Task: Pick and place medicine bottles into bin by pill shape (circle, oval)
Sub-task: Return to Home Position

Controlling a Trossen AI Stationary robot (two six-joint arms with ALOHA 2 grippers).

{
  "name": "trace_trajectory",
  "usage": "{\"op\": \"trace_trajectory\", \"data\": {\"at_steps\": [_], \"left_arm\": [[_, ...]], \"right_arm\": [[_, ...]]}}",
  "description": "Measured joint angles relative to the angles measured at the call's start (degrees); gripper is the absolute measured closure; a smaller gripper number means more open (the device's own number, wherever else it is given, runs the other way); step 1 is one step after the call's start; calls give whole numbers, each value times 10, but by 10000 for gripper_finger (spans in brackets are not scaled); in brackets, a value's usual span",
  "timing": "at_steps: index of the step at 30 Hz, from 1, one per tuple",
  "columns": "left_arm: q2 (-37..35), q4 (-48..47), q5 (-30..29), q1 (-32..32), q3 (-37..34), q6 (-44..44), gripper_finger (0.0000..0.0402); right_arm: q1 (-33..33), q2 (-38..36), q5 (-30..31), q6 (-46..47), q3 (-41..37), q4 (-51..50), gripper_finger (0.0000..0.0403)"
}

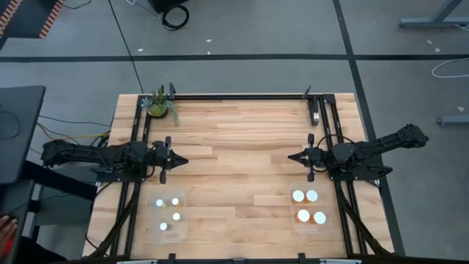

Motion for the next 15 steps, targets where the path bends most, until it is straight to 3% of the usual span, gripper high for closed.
{"op": "trace_trajectory", "data": {"at_steps": [15], "left_arm": [[0,0,0,0,0,0,372]], "right_arm": [[0,0,0,0,0,0,396]]}}
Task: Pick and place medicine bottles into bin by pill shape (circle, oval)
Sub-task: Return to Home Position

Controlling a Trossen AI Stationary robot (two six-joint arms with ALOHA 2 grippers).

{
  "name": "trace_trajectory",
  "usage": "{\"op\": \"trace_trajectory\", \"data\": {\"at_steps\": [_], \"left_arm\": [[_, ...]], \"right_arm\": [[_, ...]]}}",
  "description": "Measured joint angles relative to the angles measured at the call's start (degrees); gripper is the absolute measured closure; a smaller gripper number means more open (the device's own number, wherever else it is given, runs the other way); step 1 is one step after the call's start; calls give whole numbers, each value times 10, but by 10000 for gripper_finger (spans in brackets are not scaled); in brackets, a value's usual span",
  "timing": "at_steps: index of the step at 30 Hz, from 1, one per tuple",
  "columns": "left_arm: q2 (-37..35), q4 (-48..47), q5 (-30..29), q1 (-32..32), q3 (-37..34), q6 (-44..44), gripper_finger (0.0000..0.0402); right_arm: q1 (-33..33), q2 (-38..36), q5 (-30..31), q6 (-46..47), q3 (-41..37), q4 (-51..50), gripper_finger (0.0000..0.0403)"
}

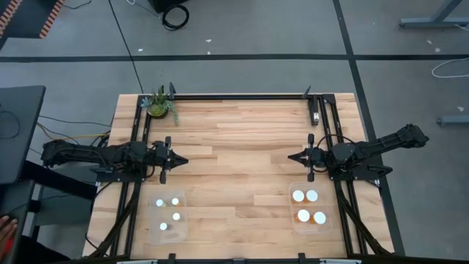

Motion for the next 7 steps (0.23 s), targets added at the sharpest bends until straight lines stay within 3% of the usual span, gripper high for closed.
{"op": "trace_trajectory", "data": {"at_steps": [7], "left_arm": [[0,0,0,0,0,0,366]], "right_arm": [[0,0,0,0,0,0,396]]}}
